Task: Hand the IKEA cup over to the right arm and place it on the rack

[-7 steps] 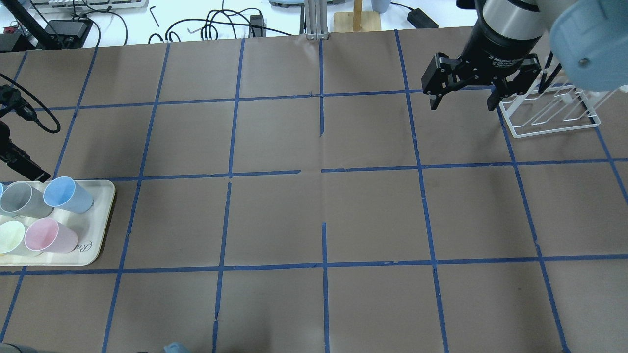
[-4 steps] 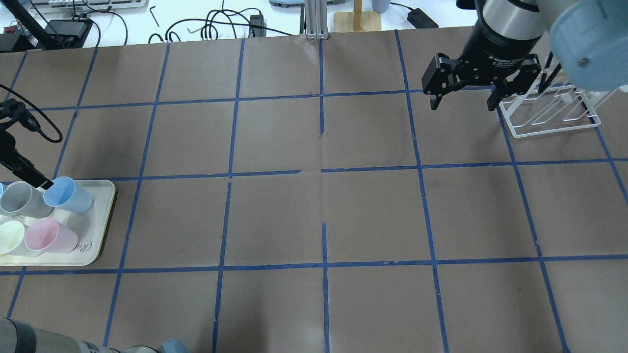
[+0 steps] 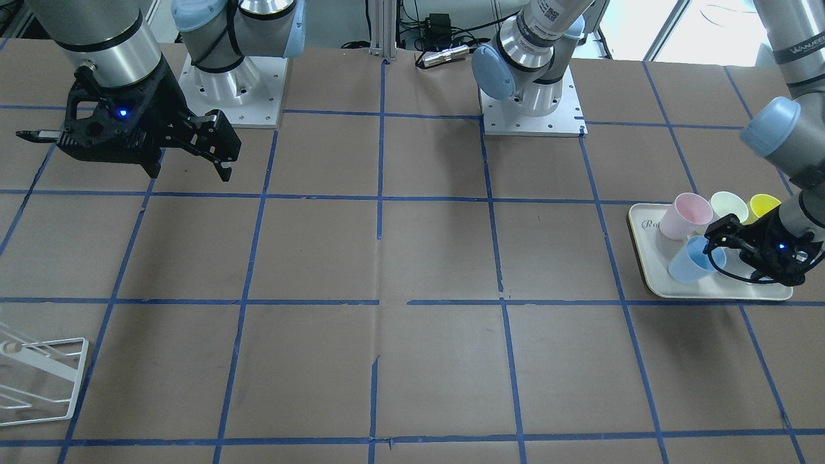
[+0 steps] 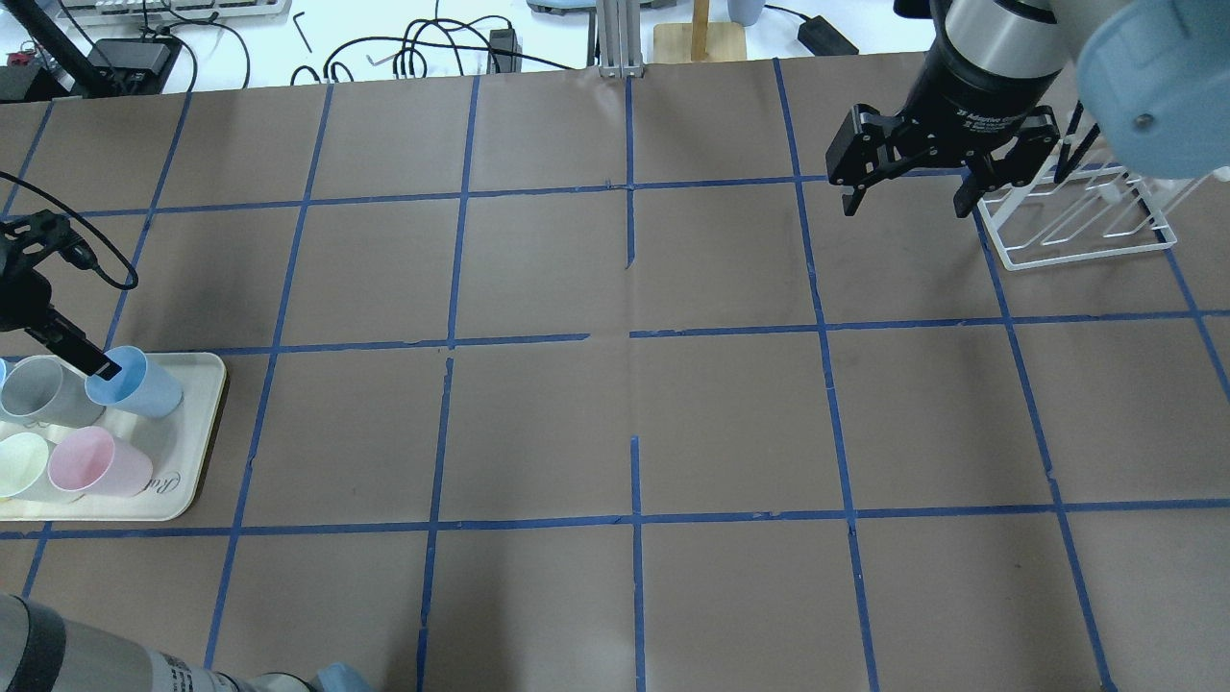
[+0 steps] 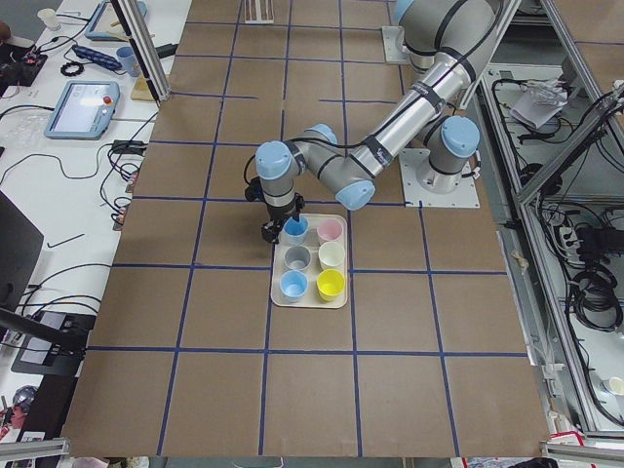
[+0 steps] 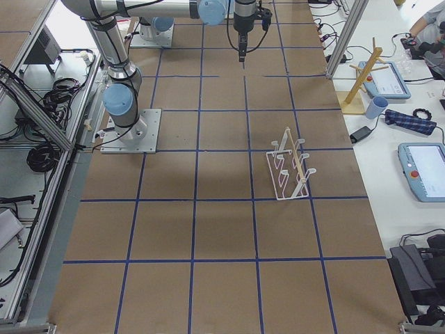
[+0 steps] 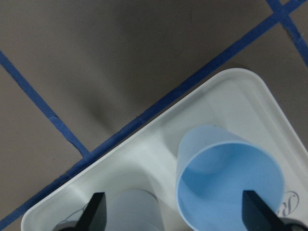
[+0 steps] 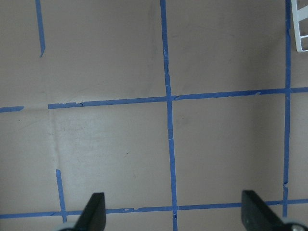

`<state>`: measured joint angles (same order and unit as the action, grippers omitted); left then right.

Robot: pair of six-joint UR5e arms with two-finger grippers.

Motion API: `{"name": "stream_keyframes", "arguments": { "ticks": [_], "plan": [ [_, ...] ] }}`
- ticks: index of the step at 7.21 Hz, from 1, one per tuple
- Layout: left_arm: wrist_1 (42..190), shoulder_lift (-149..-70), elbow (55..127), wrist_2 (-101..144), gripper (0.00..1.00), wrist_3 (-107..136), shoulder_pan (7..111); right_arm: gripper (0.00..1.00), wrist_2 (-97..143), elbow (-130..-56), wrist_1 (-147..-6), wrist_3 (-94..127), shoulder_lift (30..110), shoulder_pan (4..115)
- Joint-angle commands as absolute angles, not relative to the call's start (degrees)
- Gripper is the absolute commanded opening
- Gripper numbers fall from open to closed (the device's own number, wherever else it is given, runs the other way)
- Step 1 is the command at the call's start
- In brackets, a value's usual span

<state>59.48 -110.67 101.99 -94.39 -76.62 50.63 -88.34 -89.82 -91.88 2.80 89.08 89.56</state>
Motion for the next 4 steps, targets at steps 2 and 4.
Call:
{"name": "stream_keyframes", "arguments": {
  "ticks": [2,4],
  "plan": [
    [59.50,-112.41,101.95,-94.83,0.89,-77.43,50.63,1.00,-88.42,-90.09,-91.93,2.81,89.12,89.56],
    [59.50,-112.59,101.87,-95.01,0.22,-77.52,50.63,1.00,-88.33,-90.09,-91.93,2.81,89.12,89.56]
  ]
}}
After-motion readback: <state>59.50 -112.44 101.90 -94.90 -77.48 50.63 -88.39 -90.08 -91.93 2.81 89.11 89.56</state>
